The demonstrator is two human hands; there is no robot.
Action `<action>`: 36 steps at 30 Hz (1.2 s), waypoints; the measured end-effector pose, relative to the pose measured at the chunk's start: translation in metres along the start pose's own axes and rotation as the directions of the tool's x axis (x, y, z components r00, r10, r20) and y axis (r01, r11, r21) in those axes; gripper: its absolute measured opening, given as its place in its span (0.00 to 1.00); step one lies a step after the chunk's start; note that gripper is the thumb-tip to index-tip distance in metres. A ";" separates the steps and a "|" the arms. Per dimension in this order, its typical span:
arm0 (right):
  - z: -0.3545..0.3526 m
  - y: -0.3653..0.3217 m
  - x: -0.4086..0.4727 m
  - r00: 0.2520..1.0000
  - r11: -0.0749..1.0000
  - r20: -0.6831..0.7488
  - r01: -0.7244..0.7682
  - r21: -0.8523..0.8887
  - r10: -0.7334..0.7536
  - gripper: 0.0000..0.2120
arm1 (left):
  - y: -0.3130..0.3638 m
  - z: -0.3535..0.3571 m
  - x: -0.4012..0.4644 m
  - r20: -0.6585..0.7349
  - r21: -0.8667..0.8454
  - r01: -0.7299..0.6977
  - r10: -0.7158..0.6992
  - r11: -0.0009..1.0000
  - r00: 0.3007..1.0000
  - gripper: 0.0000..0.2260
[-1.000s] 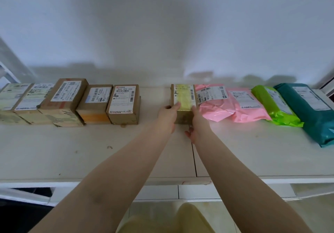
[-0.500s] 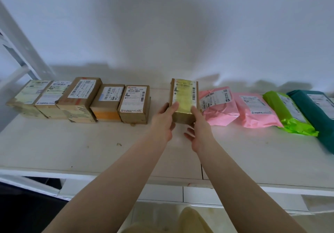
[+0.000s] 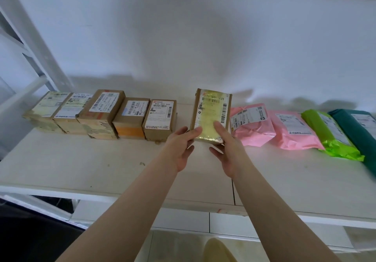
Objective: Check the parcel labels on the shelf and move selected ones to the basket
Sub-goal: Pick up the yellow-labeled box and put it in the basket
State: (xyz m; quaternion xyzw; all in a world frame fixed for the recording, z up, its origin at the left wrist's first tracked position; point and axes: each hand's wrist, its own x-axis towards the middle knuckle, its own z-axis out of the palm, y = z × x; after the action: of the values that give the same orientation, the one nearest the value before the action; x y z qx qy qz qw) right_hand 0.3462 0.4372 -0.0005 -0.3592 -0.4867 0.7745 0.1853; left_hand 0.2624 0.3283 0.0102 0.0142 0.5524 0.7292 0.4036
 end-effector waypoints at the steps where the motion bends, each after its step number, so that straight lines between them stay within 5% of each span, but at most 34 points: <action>1: 0.001 0.000 -0.002 1.000 1.000 0.006 0.010 -0.004 -0.010 0.10 | 0.001 -0.003 0.001 0.017 0.004 -0.015 0.015 1.000 1.000 0.27; 4: 0.003 -0.001 -0.006 0.998 0.999 0.033 0.045 -0.020 -0.044 0.10 | 0.007 -0.010 -0.001 0.051 -0.012 -0.007 0.007 1.000 0.999 0.40; 8: 0.008 0.000 -0.013 0.992 0.992 0.081 0.105 -0.072 -0.099 0.08 | 0.012 -0.014 -0.006 0.116 -0.007 -0.051 0.052 0.999 0.992 0.20; 27: 0.004 -0.003 -0.023 0.978 0.986 0.167 0.141 -0.086 -0.126 0.08 | 0.019 -0.016 -0.016 0.117 0.072 -0.110 0.101 0.991 0.988 0.17; 36: 0.002 0.000 -0.038 0.958 0.971 0.173 0.237 -0.017 -0.231 0.18 | 0.016 -0.014 -0.027 0.116 0.073 -0.080 0.071 0.994 0.991 0.18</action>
State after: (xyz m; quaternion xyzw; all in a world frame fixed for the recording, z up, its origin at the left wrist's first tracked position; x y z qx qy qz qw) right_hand 0.3699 0.4117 0.0138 -0.2353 -0.5543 0.7655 0.2266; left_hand 0.2652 0.2998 0.0296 0.0922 0.5558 0.7199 0.4054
